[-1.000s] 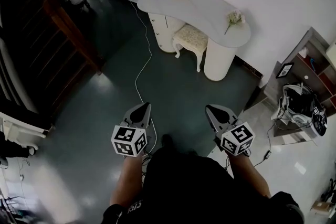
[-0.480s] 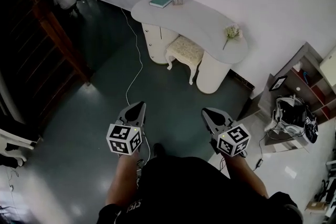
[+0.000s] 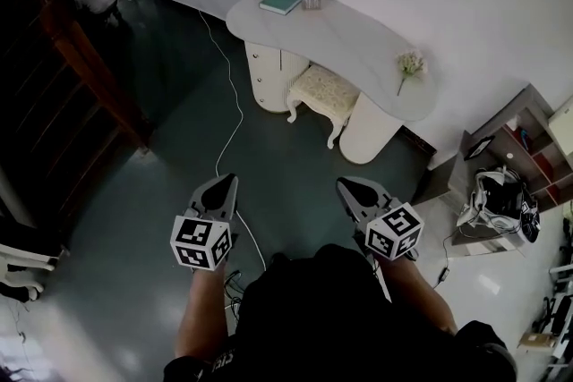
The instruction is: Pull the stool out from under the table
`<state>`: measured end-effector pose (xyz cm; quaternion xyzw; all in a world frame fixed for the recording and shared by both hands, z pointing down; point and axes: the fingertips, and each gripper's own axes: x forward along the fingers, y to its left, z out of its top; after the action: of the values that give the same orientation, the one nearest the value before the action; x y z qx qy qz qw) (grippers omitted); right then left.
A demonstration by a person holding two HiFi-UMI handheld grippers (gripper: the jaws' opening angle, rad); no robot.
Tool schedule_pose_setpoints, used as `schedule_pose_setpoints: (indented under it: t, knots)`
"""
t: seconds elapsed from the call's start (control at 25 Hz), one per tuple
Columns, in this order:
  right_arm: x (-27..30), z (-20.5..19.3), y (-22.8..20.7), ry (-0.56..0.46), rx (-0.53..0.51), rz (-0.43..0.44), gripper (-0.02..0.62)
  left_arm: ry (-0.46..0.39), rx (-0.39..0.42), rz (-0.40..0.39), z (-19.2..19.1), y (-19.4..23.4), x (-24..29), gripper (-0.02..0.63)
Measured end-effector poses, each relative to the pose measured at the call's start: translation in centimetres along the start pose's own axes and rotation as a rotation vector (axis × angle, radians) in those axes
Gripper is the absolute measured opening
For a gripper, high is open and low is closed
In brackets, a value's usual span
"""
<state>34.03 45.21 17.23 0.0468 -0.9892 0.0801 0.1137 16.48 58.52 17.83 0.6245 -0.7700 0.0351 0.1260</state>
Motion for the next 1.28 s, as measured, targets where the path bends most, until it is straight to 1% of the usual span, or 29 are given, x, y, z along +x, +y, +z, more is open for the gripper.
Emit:
schedule_pose_setpoints:
  t: [0.08,0.2,0.32,0.4,0.48,0.6,0.72,0.84,0.92,1.08,1.28]
  knots:
    - [1.8,-0.5,0.1,0.028,0.007,0.011,0.006,0.004,-0.019,0.009,-0.4,1.8,0.3,0.008]
    - [4.2,-1.2,-0.3,0.064,0.028,0.024,0.006,0.026,-0.053,0.005,-1.9,3.2,1.3,0.008]
    - [7.2,-1.5,-1.4,0.077,0.060,0.042,0.006,0.057,-0.102,0.011,-3.1,5.1,3.1,0.008]
    - [9.3,-1.5,-2.4,0.084,0.070,0.063,0.006,0.068,-0.123,0.020,-3.2,6.4,4.5,0.008]
    - [11.7,-1.4,-4.0,0.083,0.080,0.079,0.006,0.083,-0.114,0.029,-2.8,7.7,6.4,0.008]
    - [15.7,-0.8,-7.5,0.074,0.111,0.086,0.006,0.117,-0.081,0.031,-1.8,9.6,10.2,0.008]
    - [19.9,0.3,-11.2,0.069,0.122,0.101,0.006,0.148,-0.062,0.025,-0.5,11.6,15.0,0.008]
    - [23.1,1.5,-15.2,0.075,0.121,0.119,0.006,0.179,-0.050,-0.003,1.1,12.5,20.4,0.008]
    - [24.3,2.0,-17.9,0.081,0.135,0.118,0.006,0.195,-0.043,-0.024,1.9,12.7,23.4,0.008]
    - [25.7,2.3,-22.4,0.103,0.142,0.101,0.006,0.181,-0.034,-0.064,3.6,12.8,28.6,0.008]
    - [26.3,2.6,-25.8,0.117,0.166,0.056,0.006,0.207,-0.028,-0.125,3.8,12.5,33.2,0.009]
